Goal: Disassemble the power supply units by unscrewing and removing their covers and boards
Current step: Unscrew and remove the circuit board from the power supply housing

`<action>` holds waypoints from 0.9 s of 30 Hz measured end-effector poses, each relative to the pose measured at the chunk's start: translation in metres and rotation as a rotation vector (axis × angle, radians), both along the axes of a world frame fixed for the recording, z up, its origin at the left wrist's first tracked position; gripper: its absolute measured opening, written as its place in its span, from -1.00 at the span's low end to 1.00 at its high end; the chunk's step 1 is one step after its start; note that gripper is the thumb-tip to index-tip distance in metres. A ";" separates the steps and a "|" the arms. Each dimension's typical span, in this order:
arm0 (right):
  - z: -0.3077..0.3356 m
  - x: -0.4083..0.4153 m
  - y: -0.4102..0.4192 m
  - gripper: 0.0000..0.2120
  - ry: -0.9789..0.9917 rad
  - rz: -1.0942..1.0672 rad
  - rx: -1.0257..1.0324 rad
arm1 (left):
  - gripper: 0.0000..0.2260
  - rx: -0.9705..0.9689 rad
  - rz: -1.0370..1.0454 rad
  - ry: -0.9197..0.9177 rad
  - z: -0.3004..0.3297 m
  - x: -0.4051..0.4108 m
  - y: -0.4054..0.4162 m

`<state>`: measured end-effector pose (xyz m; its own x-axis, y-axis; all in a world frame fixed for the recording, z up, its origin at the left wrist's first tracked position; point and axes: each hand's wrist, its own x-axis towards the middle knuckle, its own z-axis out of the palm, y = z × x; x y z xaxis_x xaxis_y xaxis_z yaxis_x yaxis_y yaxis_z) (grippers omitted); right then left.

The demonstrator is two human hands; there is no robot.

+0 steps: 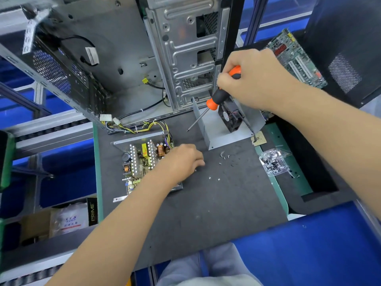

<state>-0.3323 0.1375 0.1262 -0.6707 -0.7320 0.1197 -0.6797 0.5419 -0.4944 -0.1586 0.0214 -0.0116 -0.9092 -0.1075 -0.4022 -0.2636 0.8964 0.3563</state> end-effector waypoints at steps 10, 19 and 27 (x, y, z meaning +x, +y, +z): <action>-0.004 0.014 0.000 -0.83 -0.082 0.001 -0.010 | -0.75 -0.044 -0.035 -0.042 -0.020 -0.013 0.013; -0.032 0.053 0.022 -0.72 -0.355 -0.154 -0.010 | -0.76 0.332 0.387 0.343 0.027 0.062 -0.037; -0.116 0.138 0.024 -0.71 -0.251 -0.364 0.061 | -0.81 0.385 1.031 0.659 0.004 0.144 -0.094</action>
<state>-0.1943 0.1611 0.0099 -0.8886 -0.4439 -0.1156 -0.3027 0.7569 -0.5792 -0.0149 -0.0723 -0.0074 -0.5133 -0.8552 -0.0721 -0.4470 0.1947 0.8731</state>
